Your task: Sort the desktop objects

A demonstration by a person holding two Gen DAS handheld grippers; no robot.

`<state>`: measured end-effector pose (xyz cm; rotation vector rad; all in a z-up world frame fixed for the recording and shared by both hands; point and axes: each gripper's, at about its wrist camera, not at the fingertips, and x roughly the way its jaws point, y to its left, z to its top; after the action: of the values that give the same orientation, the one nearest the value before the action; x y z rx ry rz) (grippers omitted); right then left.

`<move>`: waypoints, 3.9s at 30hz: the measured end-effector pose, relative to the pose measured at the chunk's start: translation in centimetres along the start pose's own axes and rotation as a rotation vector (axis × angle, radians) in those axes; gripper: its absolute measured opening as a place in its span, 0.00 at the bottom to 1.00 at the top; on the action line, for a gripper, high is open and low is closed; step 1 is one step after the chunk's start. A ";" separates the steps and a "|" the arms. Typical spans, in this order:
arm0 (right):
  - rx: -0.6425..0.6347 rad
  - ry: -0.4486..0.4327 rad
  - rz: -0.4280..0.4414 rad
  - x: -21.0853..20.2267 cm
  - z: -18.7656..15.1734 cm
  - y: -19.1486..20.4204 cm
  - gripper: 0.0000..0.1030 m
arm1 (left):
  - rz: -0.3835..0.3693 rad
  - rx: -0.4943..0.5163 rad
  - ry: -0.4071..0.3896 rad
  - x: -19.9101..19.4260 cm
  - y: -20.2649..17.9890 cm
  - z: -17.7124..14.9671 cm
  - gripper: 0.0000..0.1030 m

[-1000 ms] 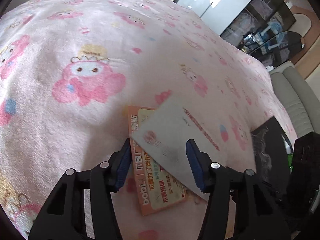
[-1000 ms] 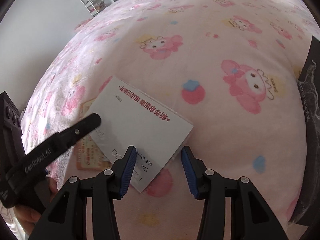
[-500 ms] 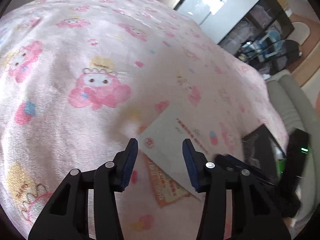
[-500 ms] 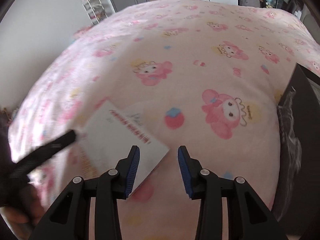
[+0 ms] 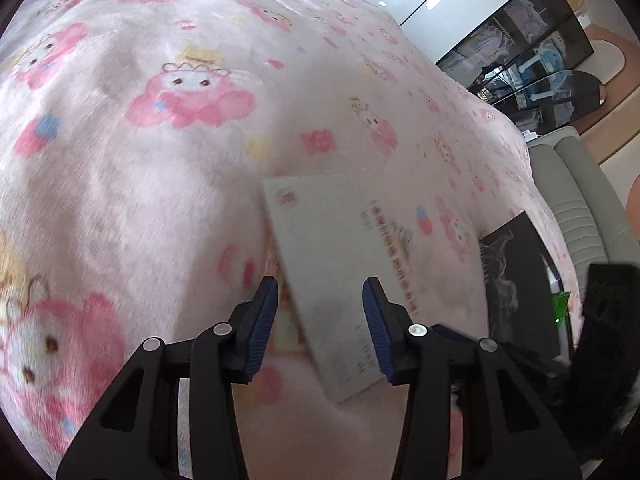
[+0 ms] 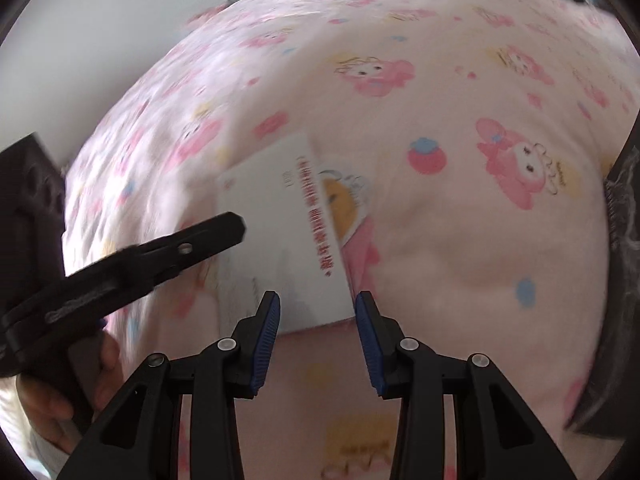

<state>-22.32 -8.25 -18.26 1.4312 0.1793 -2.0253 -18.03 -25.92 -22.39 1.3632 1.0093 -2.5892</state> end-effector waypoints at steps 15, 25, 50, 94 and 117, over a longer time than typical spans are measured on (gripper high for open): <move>0.036 -0.014 0.006 1.1 0.3 -0.4 0.34 | -0.209 -0.083 0.022 0.8 2.2 0.3 0.42; 0.084 -0.053 -0.003 -3.1 -2.4 -1.0 0.34 | -0.214 -0.067 0.053 -0.1 -0.7 -2.4 0.06; 0.304 0.013 0.168 -0.3 -4.7 -3.5 0.34 | -0.010 -0.082 0.006 -2.4 2.7 -1.3 0.16; 0.297 -0.017 0.054 -0.4 -5.4 -5.4 0.39 | 0.036 0.130 0.079 -3.9 -2.2 -6.2 0.23; 0.432 -0.311 -0.116 -21.2 -13.1 -15.4 0.38 | -0.186 0.391 0.098 -5.5 -24.6 -11.1 0.23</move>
<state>-16.47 18.68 -8.48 1.3459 -0.3338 -2.4558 -14.67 -1.71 -9.74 1.5554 0.6910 -3.0057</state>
